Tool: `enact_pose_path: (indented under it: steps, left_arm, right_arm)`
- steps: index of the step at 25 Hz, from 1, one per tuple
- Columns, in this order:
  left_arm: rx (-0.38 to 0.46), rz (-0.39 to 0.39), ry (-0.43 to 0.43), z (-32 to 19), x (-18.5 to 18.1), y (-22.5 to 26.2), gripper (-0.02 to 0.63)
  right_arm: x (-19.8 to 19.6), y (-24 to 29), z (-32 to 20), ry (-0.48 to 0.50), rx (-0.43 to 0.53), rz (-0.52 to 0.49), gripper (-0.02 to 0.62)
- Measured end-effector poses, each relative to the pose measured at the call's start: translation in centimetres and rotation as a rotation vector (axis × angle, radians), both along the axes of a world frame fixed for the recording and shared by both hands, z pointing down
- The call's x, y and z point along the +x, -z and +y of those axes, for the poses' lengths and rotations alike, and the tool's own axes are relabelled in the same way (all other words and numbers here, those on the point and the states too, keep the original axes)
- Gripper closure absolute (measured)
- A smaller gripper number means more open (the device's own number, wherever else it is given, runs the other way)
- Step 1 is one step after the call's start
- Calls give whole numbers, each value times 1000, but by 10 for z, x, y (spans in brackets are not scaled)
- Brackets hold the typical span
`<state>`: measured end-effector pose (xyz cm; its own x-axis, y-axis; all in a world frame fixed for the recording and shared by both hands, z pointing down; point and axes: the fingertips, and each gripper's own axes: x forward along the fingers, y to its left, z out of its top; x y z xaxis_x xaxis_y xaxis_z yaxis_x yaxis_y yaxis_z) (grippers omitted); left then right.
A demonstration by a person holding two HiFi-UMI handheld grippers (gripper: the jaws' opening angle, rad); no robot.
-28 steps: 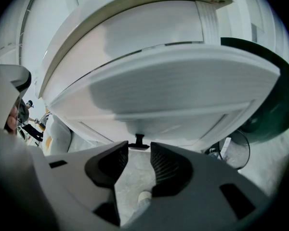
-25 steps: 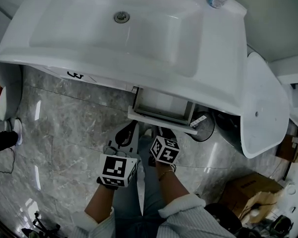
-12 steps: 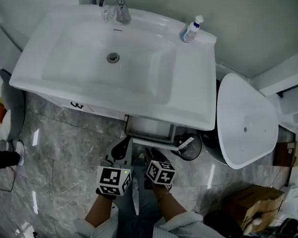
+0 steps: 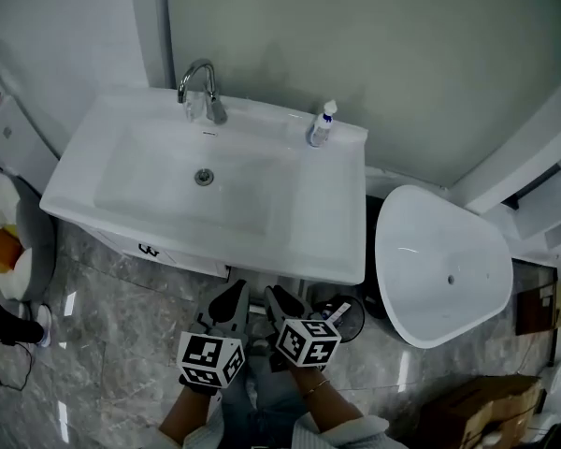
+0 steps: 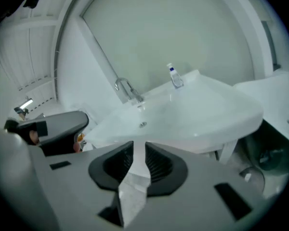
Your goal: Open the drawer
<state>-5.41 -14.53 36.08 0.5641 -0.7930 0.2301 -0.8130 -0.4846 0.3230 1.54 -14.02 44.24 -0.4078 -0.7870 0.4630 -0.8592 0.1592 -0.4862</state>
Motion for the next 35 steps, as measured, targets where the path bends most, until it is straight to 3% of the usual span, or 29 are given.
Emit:
enact_pose_path:
  steps: [5, 9, 20, 27, 35]
  left_arm:
    - [75, -6, -34, -2, 17, 56, 586]
    - [113, -16, -55, -1, 23, 89, 586]
    - [214, -71, -115, 3, 31, 152, 586]
    - [243, -24, -140, 2, 50, 176, 586]
    - [246, -45, -142, 1, 64, 173, 586]
  right_arm:
    - [4, 88, -20, 64, 160, -37, 511]
    - [2, 145, -25, 132, 273, -68, 552]
    - [-13, 245, -19, 281, 467, -105, 584]
    - [1, 268, -9, 334, 527, -34, 585]
    - [19, 254, -9, 328, 482, -61, 586]
